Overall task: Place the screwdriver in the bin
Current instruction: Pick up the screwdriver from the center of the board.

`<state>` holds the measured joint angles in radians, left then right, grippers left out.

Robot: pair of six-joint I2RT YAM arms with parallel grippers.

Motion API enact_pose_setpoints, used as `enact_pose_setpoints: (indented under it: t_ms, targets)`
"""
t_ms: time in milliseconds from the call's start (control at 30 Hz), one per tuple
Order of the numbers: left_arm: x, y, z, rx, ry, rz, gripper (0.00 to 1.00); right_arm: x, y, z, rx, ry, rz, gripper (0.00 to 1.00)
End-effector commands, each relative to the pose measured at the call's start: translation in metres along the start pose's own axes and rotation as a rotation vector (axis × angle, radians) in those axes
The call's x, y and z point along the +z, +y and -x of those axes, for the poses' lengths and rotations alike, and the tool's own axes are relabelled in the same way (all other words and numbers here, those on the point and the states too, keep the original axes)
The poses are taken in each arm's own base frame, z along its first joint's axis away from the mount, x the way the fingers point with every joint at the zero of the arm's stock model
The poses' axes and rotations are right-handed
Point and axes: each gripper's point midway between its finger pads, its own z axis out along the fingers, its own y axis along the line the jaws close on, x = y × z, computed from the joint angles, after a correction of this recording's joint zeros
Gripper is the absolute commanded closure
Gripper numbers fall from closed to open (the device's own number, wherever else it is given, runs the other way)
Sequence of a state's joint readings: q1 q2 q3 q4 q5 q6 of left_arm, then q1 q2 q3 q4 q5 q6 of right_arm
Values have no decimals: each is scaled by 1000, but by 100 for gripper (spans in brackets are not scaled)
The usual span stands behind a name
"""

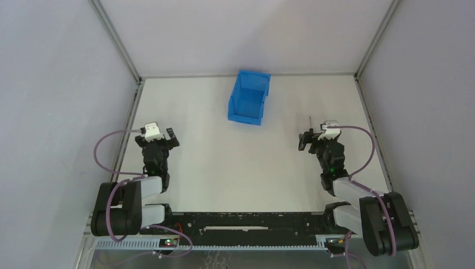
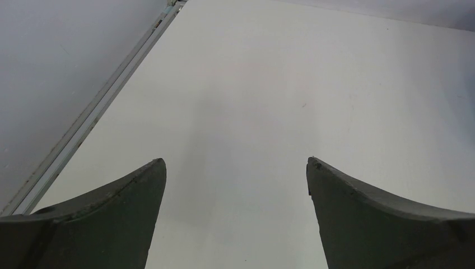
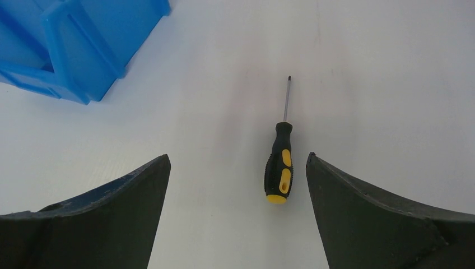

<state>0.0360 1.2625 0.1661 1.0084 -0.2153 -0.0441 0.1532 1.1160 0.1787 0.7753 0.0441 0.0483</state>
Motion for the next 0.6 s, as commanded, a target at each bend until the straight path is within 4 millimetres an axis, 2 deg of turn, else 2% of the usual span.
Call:
enact_pose_setpoints:
  t_ms: [0,233,367,567]
  targets:
    - [7,2,24,3,-71,15,0,6,2,20,-19,-52,-3,0]
    - [7,2,24,3,-71,15,0,11,0,19,-18,-26,-27,0]
    - [7,2,24,4,-70,16,0,13,9,16,-50,-8,14,0]
    - [7,2,24,3,-71,15,0,15,1,15,-38,11,-54,0]
